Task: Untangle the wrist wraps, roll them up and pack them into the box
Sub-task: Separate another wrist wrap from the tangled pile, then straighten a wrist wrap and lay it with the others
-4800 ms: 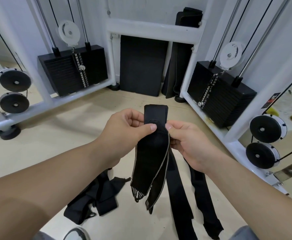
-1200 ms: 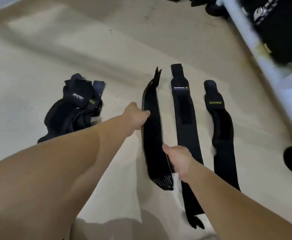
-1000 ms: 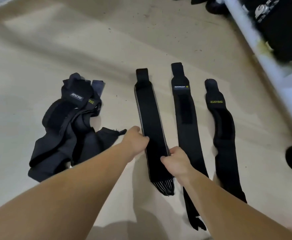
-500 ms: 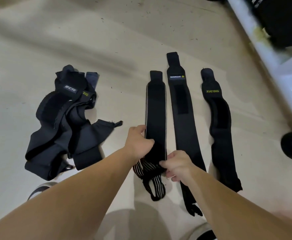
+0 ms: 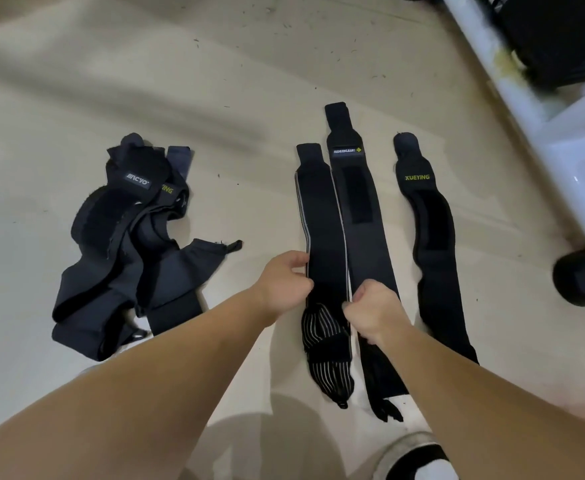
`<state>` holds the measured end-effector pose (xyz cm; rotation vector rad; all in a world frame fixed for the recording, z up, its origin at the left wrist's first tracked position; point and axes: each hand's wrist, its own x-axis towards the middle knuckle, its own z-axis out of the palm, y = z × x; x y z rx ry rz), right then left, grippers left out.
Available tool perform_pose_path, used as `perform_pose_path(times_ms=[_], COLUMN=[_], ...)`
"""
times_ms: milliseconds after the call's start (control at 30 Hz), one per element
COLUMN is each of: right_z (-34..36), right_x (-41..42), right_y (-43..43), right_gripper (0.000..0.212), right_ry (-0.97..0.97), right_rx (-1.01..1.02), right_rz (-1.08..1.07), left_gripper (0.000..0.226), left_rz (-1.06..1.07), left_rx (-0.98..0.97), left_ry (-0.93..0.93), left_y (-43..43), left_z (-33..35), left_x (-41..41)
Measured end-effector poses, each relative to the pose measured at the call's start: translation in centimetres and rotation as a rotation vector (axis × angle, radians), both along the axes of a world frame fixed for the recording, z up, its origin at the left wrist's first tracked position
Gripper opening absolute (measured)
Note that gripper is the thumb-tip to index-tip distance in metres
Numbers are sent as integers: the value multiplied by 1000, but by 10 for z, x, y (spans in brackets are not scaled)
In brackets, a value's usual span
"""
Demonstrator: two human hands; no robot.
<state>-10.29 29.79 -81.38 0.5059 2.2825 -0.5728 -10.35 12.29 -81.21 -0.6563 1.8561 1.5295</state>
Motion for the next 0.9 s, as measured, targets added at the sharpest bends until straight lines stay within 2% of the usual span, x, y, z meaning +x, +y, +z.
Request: perform_pose_path(times_ms=[100,200,367,433,533,700,800,900], right_z=[14,24,54,66,77,75,68,57], right_x=[-7,-7,-3,-4,-3,4,5,-4], right_y=[-15,-46,-115,-143,-184,-243,-262,-274], right_gripper=[18,28,22,24,26,24,18,15], right_ry=[20,29,-60,-68,-85,-103,-80,-34], right_rx=[-54,-178,-308,-337,-397,-466,-522,-553], right_rz=[64,-9,28,51,49,92,33,-34], left_gripper=[54,50,18,20,35,24,43,55], left_rz=[-97,-207,-322,-278,-99,171,259,311], left_rx=[-149,-282,-438,-496,-591,-710,-679,-619], left_ry=[23,15,77,108,151,101,65,126], left_y=[-21,-51,-115,-145,-188,-242,-256,-265], left_z=[4,14,39,45,47,34,26,20], left_x=[5,12,29,40,61,81,76,56])
